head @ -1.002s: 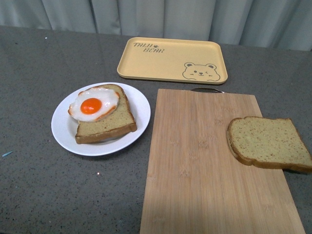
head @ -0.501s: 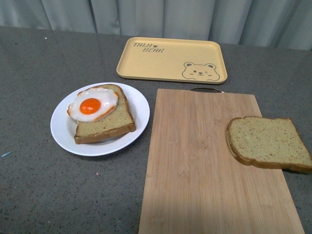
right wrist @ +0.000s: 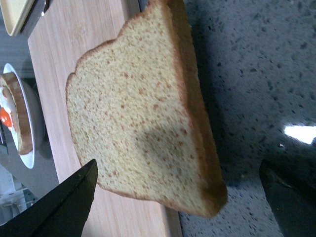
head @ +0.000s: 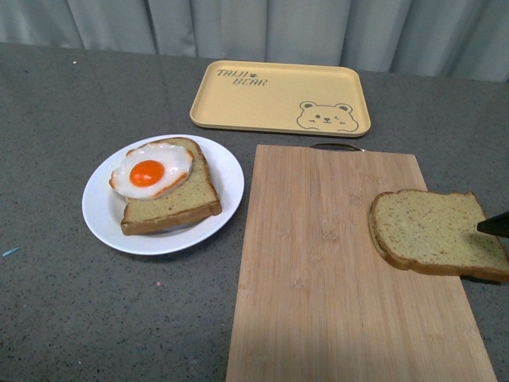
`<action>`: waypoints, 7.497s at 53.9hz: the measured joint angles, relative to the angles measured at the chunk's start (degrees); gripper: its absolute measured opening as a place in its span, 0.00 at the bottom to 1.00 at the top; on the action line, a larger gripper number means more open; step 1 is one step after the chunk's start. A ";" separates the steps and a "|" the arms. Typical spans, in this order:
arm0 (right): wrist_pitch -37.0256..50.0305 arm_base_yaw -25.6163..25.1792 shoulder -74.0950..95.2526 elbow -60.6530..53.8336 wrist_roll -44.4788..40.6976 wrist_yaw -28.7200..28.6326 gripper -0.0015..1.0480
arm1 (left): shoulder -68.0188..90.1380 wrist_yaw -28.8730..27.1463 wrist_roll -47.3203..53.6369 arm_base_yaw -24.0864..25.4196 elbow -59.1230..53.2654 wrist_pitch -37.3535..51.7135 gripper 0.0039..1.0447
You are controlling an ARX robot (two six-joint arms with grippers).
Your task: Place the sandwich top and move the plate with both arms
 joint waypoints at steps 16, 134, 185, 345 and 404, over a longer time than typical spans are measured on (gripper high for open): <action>0.79 1.70 2.56 1.46 3.63 2.86 0.57 | 0.00 0.00 0.00 0.00 0.00 0.00 0.94; 9.81 42.07 17.86 33.92 23.98 2.67 0.04 | 0.00 0.00 0.00 0.00 0.00 0.00 0.94; 67.30 29.88 -24.79 -23.87 -10.36 55.58 0.26 | 0.02 0.04 0.00 0.00 0.00 0.00 0.94; -5.33 18.08 -119.23 -45.24 -11.50 43.65 0.40 | 0.00 0.02 0.00 0.00 0.00 0.00 0.94; -5.38 18.05 -119.23 -45.24 -11.50 43.65 0.91 | 94.88 14.64 -33.38 6.97 21.75 22.80 0.94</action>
